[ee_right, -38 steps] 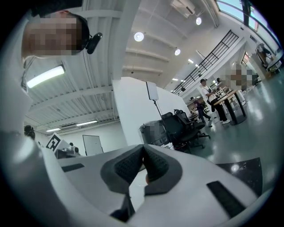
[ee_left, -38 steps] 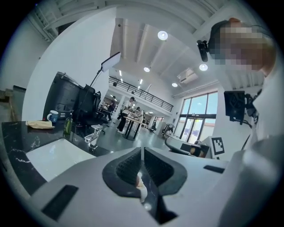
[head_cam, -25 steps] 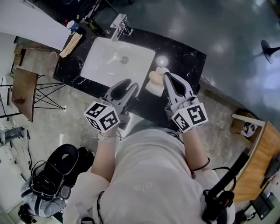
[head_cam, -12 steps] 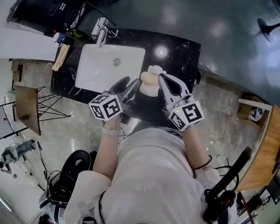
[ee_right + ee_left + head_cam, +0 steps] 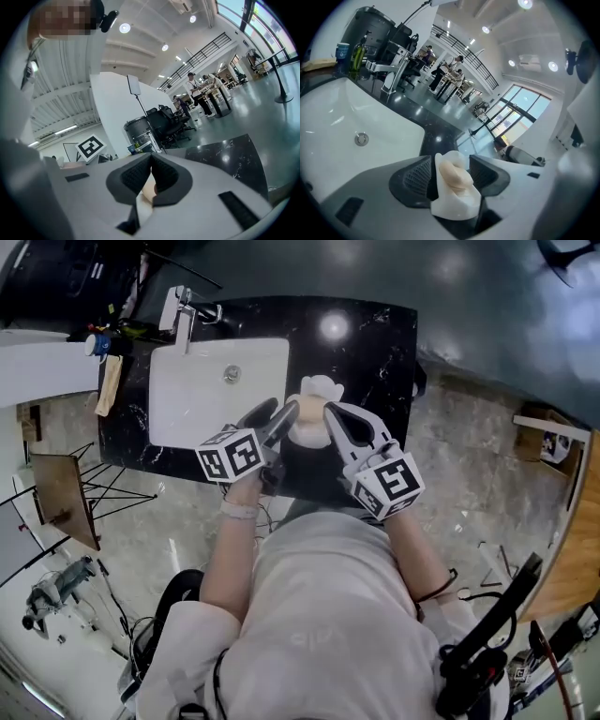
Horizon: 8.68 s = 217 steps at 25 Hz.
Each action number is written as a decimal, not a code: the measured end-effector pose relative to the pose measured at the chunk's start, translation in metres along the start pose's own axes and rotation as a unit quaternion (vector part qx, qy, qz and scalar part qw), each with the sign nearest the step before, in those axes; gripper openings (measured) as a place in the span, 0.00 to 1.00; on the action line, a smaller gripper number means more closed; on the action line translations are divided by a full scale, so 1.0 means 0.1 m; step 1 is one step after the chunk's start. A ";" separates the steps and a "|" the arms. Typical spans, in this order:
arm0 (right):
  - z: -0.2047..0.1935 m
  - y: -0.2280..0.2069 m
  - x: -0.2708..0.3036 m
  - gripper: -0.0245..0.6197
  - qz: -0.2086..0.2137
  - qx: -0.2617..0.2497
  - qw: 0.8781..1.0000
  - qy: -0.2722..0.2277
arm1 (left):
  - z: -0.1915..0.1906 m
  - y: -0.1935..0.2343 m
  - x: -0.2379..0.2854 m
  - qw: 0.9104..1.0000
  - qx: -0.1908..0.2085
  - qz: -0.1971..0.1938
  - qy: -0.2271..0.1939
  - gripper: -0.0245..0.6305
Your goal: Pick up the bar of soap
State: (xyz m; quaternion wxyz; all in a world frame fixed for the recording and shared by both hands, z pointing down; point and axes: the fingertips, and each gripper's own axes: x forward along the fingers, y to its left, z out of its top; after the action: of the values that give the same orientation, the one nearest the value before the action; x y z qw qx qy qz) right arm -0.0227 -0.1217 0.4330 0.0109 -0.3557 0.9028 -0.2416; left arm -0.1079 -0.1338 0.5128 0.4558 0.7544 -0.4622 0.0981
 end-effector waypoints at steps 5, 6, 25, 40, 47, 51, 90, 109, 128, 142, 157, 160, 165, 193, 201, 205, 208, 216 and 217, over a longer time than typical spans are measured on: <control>-0.06 -0.11 0.02 0.06 -0.015 0.004 1.000 0.006 | -0.09 0.11 0.20 0.999 -0.006 0.009 0.031 0.41; -0.08 -0.14 0.01 0.06 -0.019 0.006 1.000 0.007 | -0.11 0.12 0.24 0.999 -0.006 0.010 0.038 0.41; -0.16 -0.29 0.04 0.06 -0.047 0.010 0.999 0.019 | -0.23 0.05 0.48 0.997 -0.028 -0.032 0.060 0.40; -0.14 -0.23 0.03 0.06 -0.041 0.007 0.999 0.018 | -0.12 -0.02 0.34 0.999 -0.015 -0.031 0.025 0.26; -0.14 -0.22 0.01 0.06 -0.036 0.007 0.999 0.018 | -0.11 -0.13 0.27 0.998 0.042 -0.039 0.017 0.24; -0.15 -0.22 0.00 0.06 -0.035 0.009 0.999 0.017 | -0.16 -0.26 0.25 0.993 0.107 -0.046 0.030 0.24; -0.16 -0.24 -0.03 0.06 -0.036 0.011 0.999 0.017 | -0.48 -0.44 0.33 0.953 0.294 -0.036 0.064 0.24; -0.18 -0.13 0.01 0.06 -0.018 0.008 1.000 0.024 | -0.31 -0.39 0.06 0.981 0.185 -0.054 0.005 0.22; -0.18 0.04 0.02 0.06 0.009 -0.003 0.999 0.031 | -0.19 -0.40 -0.20 0.989 0.134 -0.053 -0.042 0.22; -0.20 0.14 0.02 0.06 0.021 -0.005 0.999 0.036 | -0.13 -0.41 -0.33 0.989 0.117 -0.054 -0.067 0.21; -0.38 0.11 0.05 0.07 0.054 -0.004 0.996 0.069 | -0.12 -0.48 -0.43 0.988 0.125 -0.067 -0.068 0.21; -0.45 0.11 0.09 0.09 0.069 -0.010 0.994 0.088 | -0.12 -0.48 -0.47 0.987 0.126 -0.068 -0.071 0.21; -0.67 0.26 0.13 0.45 0.141 -0.046 0.977 0.156 | -0.12 -0.48 -0.55 0.985 0.138 -0.073 -0.075 0.21; -0.90 0.55 0.22 0.34 0.290 -0.092 0.921 0.245 | -0.06 -0.55 -0.70 0.967 0.174 -0.156 -0.100 0.22; -0.70 0.60 0.20 0.33 0.292 -0.076 0.929 0.214 | 0.13 -0.70 -0.79 0.965 0.178 -0.153 -0.120 0.22; -0.63 0.64 0.17 0.32 0.292 -0.071 0.932 0.205 | 0.17 -0.76 -0.85 0.963 0.184 -0.149 -0.131 0.22; -0.56 0.70 0.15 0.32 0.291 -0.081 0.933 0.198 | 0.21 -0.81 -0.93 0.960 0.193 -0.143 -0.141 0.22; -0.14 1.09 0.10 0.31 0.313 -0.133 0.926 0.162 | 0.43 -1.05 -1.41 0.944 0.226 -0.126 -0.205 0.22; -0.09 1.15 0.09 0.32 0.317 -0.142 0.925 0.158 | 0.46 -1.08 -1.48 0.941 0.231 -0.122 -0.214 0.22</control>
State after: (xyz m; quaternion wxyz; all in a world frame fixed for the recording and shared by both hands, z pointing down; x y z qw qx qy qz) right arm -0.1040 -0.0513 0.3914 -0.1061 -0.0067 0.9832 -0.1481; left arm -0.1176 -0.0622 0.3382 0.1679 0.8926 -0.4180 -0.0185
